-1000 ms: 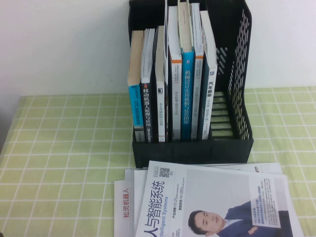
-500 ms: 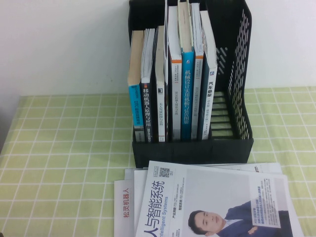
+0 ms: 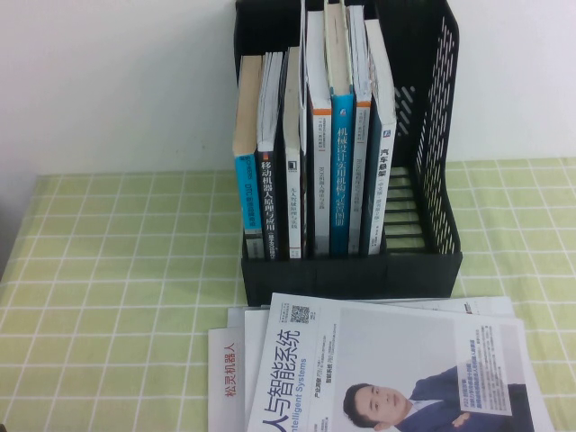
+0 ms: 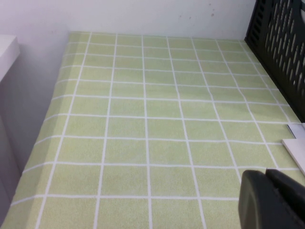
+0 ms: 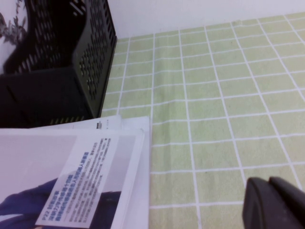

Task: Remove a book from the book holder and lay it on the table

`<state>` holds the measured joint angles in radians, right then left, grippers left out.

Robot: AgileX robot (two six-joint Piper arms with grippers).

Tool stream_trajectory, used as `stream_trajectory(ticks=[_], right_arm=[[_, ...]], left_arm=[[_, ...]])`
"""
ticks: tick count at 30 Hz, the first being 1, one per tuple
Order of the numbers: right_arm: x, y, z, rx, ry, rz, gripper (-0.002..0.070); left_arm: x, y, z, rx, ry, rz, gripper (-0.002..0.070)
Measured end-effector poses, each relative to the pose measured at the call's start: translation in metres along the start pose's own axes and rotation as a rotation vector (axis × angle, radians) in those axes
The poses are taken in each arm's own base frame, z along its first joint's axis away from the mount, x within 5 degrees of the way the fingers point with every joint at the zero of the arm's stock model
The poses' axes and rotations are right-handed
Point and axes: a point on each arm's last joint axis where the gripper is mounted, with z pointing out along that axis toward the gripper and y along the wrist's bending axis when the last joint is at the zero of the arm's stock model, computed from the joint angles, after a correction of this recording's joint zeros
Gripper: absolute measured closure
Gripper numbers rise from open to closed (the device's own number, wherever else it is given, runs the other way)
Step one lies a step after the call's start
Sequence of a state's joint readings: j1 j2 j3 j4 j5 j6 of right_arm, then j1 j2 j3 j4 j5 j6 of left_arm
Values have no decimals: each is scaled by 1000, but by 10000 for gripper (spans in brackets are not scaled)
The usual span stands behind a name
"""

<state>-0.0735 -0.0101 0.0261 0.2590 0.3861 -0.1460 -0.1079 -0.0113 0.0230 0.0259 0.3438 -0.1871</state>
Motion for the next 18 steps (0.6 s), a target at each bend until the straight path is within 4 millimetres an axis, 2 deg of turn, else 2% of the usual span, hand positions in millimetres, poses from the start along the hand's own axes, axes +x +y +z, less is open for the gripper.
stream_trajectory(ticks=[4, 10, 18], right_arm=[[0, -1, 0, 7, -1, -13, 678], [-1, -7, 0, 73, -10, -153, 678], [-2, -7, 0, 80, -11, -168, 678]], left_arm=[[0, 0, 0, 0, 0, 0, 678], [0, 0, 0, 0, 0, 0, 678], [0, 0, 0, 0, 0, 1, 678]])
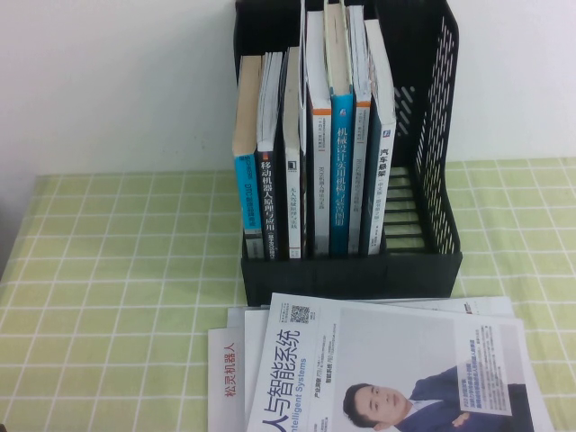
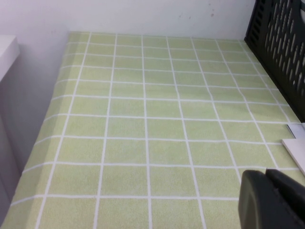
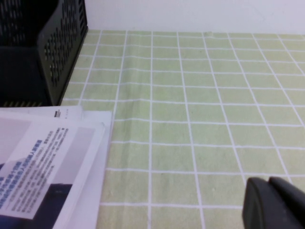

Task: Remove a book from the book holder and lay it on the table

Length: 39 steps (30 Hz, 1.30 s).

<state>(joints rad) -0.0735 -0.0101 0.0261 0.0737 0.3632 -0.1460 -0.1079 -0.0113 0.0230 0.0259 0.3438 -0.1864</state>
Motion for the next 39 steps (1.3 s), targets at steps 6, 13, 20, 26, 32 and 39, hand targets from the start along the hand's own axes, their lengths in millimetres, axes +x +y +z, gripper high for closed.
stream_trajectory(ticks=[6, 13, 20, 26, 32, 39], right_arm=[[0, 0, 0, 1, 0, -1, 678], [0, 0, 0, 1, 0, -2, 678], [0, 0, 0, 2, 0, -4, 678], [-1, -1, 0, 9, -17, -27, 678], [-28, -4, -4, 56, -317, -44, 678], [-52, -7, -16, 100, -608, -44, 678]], left_arm=[[0, 0, 0, 0, 0, 2, 678], [0, 0, 0, 0, 0, 2, 678], [0, 0, 0, 0, 0, 2, 678], [-4, -1, 0, 10, -54, 2, 678], [-27, -5, -4, 60, -325, 8, 678], [-50, -10, -16, 71, -619, 167, 678]])
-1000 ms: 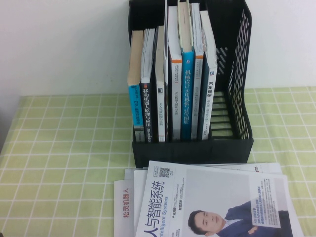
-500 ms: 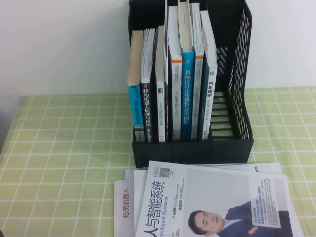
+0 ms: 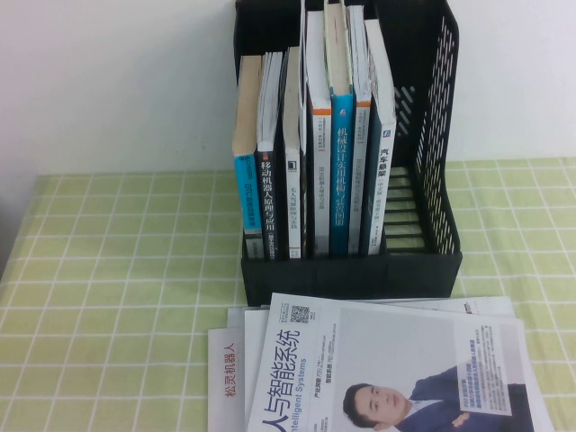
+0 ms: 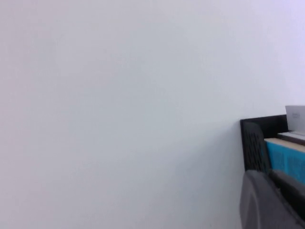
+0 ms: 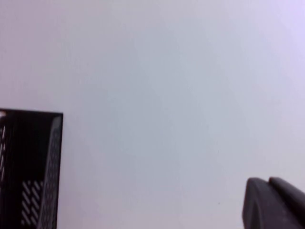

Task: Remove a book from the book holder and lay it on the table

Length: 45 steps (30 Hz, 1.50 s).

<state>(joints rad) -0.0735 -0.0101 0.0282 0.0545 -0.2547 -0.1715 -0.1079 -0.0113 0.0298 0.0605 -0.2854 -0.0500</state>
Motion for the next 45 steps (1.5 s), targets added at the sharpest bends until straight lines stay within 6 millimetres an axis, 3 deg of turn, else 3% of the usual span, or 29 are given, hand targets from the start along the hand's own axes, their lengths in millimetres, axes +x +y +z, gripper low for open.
stream_trajectory(ticks=[11, 15, 17, 19, 24, 26, 29, 33, 41, 45], right_arm=[[-13, -2, -1, 25, -147, 0, 678], [-17, -2, 0, 16, -105, 0, 678], [-28, -3, 1, 5, -65, 1, 678], [-43, -4, 1, -4, -42, 1, 678], [-86, -7, 6, -24, 24, 0, 678], [-104, -8, 12, -36, 80, -1, 678], [-126, -10, 25, -51, 157, -6, 678], [-143, -11, 47, -66, 235, -23, 678], [-133, -9, 93, -87, 300, -115, 678], [-130, -10, 112, -65, 236, -122, 678]], left_arm=[[-12, 0, -1, 3, -131, 17, 678], [-17, 4, -2, -33, -193, -98, 678], [-23, 7, -1, -60, -193, -189, 678], [-38, 8, 1, -67, -170, -242, 678], [-103, 4, 10, -24, -126, -236, 678], [-124, 3, 20, -6, -75, -222, 678], [-140, 2, 38, 3, -11, -205, 678], [-135, 3, 66, -17, 47, -204, 678], [-134, 5, 133, -37, 155, -201, 678], [-137, 2, 168, -21, 180, -188, 678]])
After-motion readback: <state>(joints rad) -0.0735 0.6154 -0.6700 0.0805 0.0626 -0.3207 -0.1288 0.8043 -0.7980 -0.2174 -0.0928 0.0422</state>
